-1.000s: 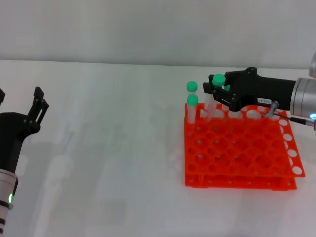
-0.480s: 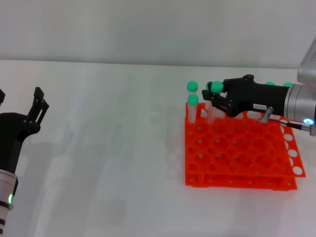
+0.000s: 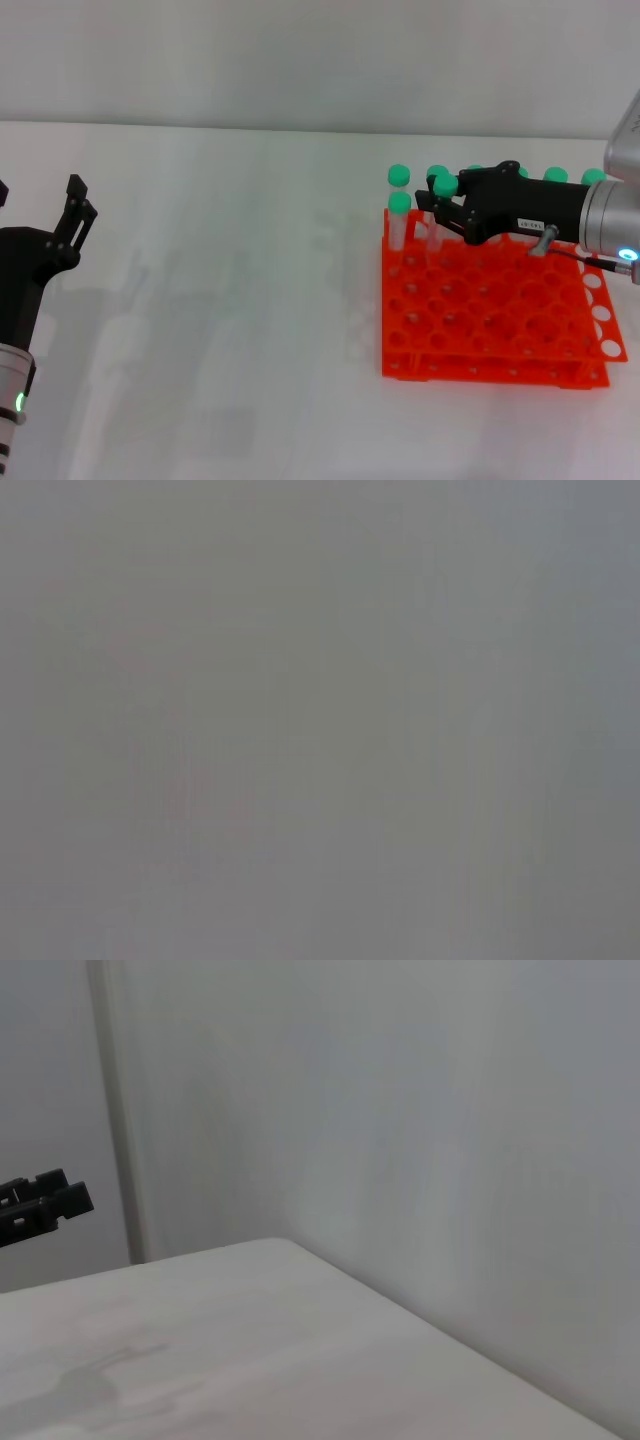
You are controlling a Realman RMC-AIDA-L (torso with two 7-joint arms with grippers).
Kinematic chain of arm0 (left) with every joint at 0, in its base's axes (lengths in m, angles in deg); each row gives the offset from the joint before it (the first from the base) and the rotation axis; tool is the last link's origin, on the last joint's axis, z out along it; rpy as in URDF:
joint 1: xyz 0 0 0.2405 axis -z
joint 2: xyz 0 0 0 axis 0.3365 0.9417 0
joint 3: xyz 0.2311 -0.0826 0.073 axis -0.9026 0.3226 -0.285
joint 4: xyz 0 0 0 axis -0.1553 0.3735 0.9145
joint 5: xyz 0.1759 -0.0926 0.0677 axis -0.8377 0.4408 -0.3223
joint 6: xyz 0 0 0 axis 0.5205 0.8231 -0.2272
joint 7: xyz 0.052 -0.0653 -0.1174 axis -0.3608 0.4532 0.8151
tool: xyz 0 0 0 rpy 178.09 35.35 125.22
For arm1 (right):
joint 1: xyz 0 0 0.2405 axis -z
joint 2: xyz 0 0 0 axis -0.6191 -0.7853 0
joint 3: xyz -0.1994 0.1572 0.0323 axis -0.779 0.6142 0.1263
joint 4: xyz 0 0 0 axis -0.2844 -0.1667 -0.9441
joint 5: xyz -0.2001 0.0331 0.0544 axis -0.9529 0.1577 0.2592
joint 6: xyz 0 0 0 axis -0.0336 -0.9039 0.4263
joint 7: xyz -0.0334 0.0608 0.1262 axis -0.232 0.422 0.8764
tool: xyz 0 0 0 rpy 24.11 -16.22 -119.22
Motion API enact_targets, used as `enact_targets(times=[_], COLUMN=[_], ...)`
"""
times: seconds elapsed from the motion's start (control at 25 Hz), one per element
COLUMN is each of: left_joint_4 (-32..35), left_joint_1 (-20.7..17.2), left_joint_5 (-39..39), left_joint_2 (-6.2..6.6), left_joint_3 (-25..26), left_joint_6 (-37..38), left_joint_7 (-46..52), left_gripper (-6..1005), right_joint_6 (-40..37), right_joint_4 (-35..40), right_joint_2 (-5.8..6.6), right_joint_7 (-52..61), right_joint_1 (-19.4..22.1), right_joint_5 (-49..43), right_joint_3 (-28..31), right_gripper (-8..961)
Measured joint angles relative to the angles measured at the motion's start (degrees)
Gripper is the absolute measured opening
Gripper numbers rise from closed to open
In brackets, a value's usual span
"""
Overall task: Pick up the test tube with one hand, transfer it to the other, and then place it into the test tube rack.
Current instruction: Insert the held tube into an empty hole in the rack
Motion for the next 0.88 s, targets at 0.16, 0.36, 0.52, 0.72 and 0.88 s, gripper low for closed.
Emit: enact_targets(times=[0.16, 0.36, 0.52, 0.72, 0.88], left_joint_4=[0.0, 0.0, 0.0, 0.0, 0.0], left_joint_1=[0.2, 0.4, 0.5, 0.5, 0.7], left_joint_5=[0.0, -0.1, -0.1, -0.1, 0.2], left_joint_2=[0.0, 0.0, 0.01, 0.09, 0.09], left_joint_3=[0.0, 0.0, 0.0, 0.0, 0.0], left_joint_6=[0.0, 0.0, 0.1, 0.1, 0.1], left_joint_7=[0.0, 0.0, 0.0, 0.0, 0.0], left_gripper=[884, 884, 883, 883, 883], right_joint_6=[-0.3, -0.3, -0.2, 3.0, 9.7], right_joint_4=[-0.5, -0.6, -0.7, 0.2, 1.0], right_joint_2=[0.02, 0.05, 0.09, 0.56, 0.77], right_joint_7=[0.3, 0.4, 0.4, 1.0, 1.6], right_joint_1=[0.1, 0.4, 0.8, 2.5, 4.8], right_joint_5=[0.0, 0.0, 0.7, 1.5, 1.5], right_joint_3=[0.0, 0.1, 0.3, 0.8, 4.8], right_gripper=[235, 236, 385, 581, 784])
